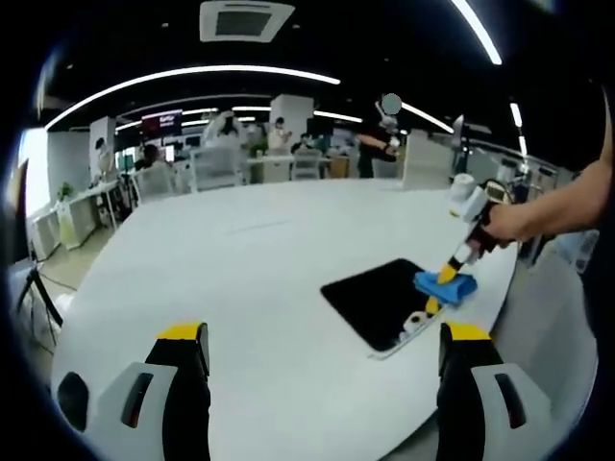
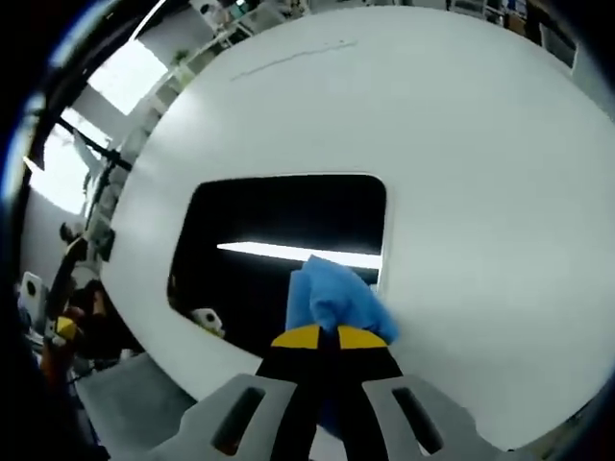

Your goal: Wipe the mirror surface with the cleaning cloth until all visible marks leave the cleaned area.

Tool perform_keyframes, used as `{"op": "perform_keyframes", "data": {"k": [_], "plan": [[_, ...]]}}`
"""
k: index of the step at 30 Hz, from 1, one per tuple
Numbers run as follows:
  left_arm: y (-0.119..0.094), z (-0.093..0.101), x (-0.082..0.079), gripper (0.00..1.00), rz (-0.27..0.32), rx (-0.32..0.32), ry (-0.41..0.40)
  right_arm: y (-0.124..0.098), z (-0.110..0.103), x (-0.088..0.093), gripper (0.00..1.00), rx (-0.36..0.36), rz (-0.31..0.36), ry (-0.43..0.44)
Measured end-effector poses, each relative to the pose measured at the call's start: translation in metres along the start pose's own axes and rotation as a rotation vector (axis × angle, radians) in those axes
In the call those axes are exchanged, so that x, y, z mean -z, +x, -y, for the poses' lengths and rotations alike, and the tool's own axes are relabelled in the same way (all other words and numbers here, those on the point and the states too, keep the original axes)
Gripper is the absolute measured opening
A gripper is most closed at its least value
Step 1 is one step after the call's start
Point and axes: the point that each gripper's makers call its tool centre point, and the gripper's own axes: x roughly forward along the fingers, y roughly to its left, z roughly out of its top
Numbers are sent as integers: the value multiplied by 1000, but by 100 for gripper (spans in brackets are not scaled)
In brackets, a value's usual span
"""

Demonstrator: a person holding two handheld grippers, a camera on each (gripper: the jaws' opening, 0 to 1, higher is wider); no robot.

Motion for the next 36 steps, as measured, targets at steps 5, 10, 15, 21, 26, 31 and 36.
{"op": "perform_keyframes", "data": {"k": [5, 10, 15, 21, 26, 31, 36], "plan": [[-2, 0, -4, 100, 15, -9, -7, 7, -13, -7, 0, -24, 4, -7], [-3, -4, -5, 100, 21, -12, -10, 11, -22, -11, 0, -34, 6, -5], [-3, -8, -1, 100, 5, -5, 5, 12, -31, -13, 0, -43, 6, 1], [-6, -12, -1, 100, -4, 1, 13, 18, -48, -16, 0, -51, 8, -18], [-10, -16, -1, 100, -3, 4, 14, 23, -62, -20, 0, -55, 10, -34], [-11, -17, -3, 100, 0, 10, 16, 28, -77, -22, 0, -64, 8, -46], [-11, -19, -4, 100, -2, 16, 19, 32, -92, -24, 0, -81, 8, -45]]}}
